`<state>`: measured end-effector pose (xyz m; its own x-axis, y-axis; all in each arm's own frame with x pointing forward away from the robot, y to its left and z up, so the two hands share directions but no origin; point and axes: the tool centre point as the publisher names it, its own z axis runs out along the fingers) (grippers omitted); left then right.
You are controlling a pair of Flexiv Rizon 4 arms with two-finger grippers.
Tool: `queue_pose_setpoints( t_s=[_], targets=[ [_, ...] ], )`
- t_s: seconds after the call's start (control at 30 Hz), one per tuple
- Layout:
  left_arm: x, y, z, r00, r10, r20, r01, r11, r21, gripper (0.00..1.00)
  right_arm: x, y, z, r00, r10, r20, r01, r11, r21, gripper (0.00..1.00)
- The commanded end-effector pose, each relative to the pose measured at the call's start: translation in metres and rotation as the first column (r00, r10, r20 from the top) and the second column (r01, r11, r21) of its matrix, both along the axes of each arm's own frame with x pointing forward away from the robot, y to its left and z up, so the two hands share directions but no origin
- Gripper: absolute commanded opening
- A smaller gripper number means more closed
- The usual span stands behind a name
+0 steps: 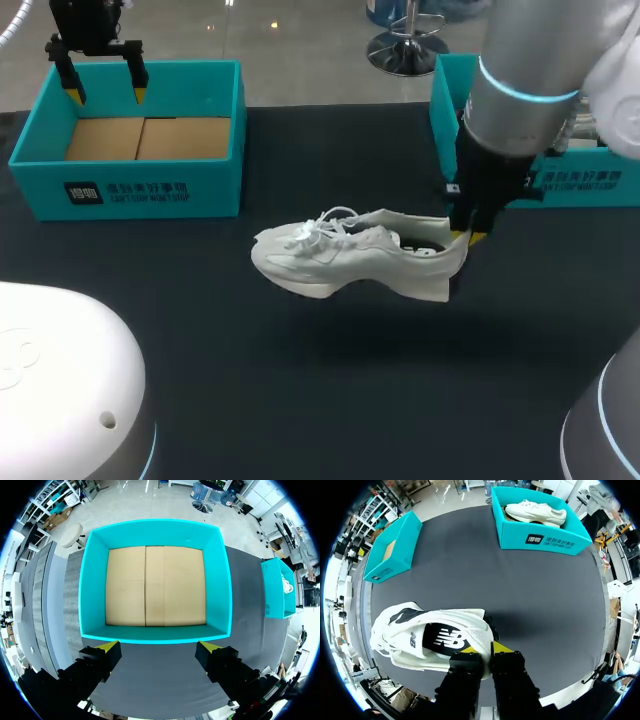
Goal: Take the shoe out of the shoebox, open the shoe tongue, remove and reinsert the insole, then place the shoe into the shoebox
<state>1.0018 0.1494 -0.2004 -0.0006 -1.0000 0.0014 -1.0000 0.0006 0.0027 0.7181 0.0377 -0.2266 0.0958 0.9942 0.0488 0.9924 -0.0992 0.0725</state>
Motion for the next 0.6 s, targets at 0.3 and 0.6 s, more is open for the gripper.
queue_pose_setpoints(
  t_s=[0.3,0.6],
  targets=[
    [0.000,0.000,0.000,1.000,0.000,0.000,0.000,1.000,0.001,1.00,0.010,0.001,-0.075,0.998,0.044,0.035,-0.042,0.997,-0.060,0.00],
    [0.000,0.000,0.000,1.000,0.000,0.000,0.000,1.000,0.001,1.00,0.028,-0.004,-0.099,0.993,0.114,0.022,-0.112,0.990,-0.083,0.00]
  ],
)
